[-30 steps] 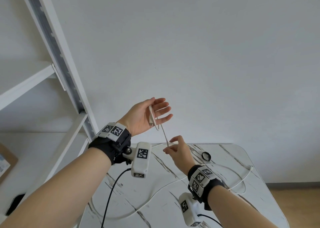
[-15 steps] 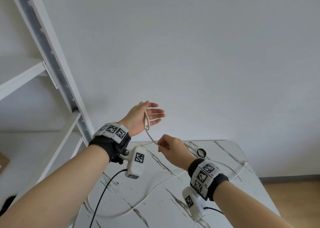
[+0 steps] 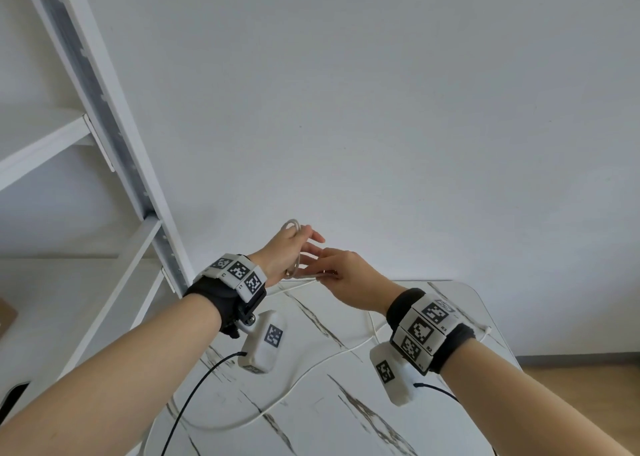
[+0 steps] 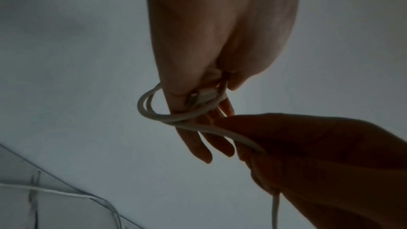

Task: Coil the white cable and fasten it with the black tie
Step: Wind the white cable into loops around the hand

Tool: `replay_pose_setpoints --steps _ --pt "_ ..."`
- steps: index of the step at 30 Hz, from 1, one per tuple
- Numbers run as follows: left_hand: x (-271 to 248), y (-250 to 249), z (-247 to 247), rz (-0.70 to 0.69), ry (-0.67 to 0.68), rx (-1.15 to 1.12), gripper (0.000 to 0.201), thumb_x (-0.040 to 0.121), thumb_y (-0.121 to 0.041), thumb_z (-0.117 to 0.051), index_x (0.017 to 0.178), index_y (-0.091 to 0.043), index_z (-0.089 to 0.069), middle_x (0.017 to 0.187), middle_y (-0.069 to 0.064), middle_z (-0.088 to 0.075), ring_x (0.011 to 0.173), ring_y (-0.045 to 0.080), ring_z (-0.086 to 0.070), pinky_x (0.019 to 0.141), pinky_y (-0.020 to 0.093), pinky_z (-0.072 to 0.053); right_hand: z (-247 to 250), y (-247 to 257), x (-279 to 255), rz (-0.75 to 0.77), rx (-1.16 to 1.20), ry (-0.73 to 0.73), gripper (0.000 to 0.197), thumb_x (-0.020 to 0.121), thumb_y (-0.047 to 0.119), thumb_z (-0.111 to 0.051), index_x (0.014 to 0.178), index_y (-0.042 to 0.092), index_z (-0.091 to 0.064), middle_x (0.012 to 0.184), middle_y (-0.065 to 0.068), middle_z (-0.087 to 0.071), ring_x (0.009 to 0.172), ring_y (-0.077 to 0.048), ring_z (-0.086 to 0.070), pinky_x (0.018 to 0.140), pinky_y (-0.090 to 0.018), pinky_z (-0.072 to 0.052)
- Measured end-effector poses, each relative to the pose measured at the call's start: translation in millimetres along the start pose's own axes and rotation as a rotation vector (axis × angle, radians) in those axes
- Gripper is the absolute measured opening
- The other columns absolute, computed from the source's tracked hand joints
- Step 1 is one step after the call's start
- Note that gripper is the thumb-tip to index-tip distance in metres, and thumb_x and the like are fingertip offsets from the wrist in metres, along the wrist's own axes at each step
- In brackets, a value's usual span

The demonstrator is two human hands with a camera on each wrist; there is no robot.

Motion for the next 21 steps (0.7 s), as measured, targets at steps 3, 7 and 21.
replay_pose_setpoints --steps 3,7,21 --pt "-1 5 -5 0.024 0.051 0.017 0.031 0.102 -0.030 -0.029 0.092 -0.008 -0.048 0.087 0.019 -0.061 0.055 0.020 -0.061 0.058 0.031 -0.053 13 -1 1 -0.038 0.001 -0.050 0.014 0.082 0.003 -0.064 0.084 0.017 -0.066 0.074 0.014 -0.061 0.074 -0.018 -0.059 0.071 -0.017 -0.047" --pt "-4 19 -19 0.107 0.175 -0.018 0.034 0.101 -0.033 -0.035 0.097 -0.003 -0.050 0.075 0.014 -0.063 0.047 0.020 -0.063 0.051 0.028 -0.053 25 -3 5 -0.109 -0.008 -0.060 0.023 0.074 0.009 -0.073 0.071 0.014 -0.050 0.068 -0.002 -0.064 0.068 -0.024 -0.062 0.066 -0.035 -0.050" --pt "-30 29 -44 0.297 0.440 -0.184 0.052 0.100 -0.040 -0.022 0.093 -0.004 -0.060 0.037 -0.006 -0.035 0.029 0.004 -0.027 0.039 0.017 -0.022 51 -11 13 -0.136 0.112 0.000 0.022 0.068 0.013 -0.081 0.080 0.011 -0.063 0.084 -0.009 -0.071 0.067 -0.012 -0.064 0.073 -0.033 -0.055"
Point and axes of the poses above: each hand's wrist, its own x-axis towards the middle knuckle, its own z-axis out of the back of the hand, y = z × x, the point moved 10 cm from there along x, towards the middle knuckle
